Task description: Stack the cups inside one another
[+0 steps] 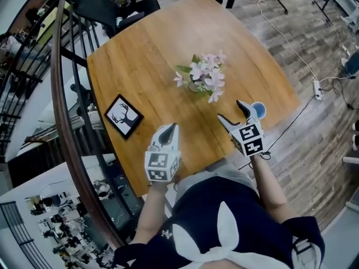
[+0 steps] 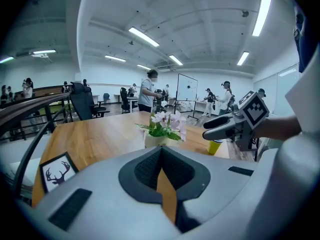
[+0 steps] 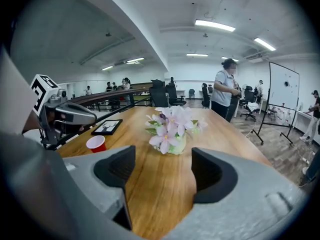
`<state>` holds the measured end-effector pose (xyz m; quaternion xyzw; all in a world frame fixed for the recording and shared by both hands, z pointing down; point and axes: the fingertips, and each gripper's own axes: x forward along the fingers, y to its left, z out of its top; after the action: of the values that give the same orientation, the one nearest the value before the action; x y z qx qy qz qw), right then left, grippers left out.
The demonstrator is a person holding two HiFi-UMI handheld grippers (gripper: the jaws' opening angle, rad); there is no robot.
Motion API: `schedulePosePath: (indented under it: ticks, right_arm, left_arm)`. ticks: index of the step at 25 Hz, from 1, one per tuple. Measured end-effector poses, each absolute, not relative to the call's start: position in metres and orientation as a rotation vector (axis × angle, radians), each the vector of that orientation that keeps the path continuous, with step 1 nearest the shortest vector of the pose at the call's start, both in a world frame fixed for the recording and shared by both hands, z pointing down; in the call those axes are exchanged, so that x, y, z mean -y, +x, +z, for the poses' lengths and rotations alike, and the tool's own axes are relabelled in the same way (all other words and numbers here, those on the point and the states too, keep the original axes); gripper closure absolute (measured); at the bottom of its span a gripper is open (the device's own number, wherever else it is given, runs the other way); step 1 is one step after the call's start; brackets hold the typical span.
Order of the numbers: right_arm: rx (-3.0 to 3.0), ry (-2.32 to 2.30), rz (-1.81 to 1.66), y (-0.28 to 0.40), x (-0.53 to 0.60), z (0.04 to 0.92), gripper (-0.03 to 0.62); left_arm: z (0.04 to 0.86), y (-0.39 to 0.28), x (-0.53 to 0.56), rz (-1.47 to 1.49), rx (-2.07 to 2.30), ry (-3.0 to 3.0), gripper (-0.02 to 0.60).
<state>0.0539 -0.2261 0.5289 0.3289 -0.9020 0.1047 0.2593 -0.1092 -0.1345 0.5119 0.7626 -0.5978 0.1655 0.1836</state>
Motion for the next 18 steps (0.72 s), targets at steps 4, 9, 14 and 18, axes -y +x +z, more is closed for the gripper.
schedulePosePath:
  ticks: [4,9,14,18]
  right_arm:
    - [2.476,0.796,0.256,0.023,0.216,0.528,0.246]
    - [2.514,0.674,0.222,-0.014,0.200,0.526,0.246]
    - [2.549,0.548,0.201,-0.054,0.181,0.526,0.246]
    - [2.574,0.446,0.179,-0.083,0.165,0.524,0.246]
  left_arm:
    - [0.514,-0.130,0.120,0.447,1.746,2.087,0.566]
    - [0.517,-0.153,0.098,0.433,1.809,2.007,0.565]
    - [0.522,-0.175,0.075,0.423,1.867,1.927,0.565]
    - [0.526,-0.189,0.061,0.407,1.906,1.863,0.566]
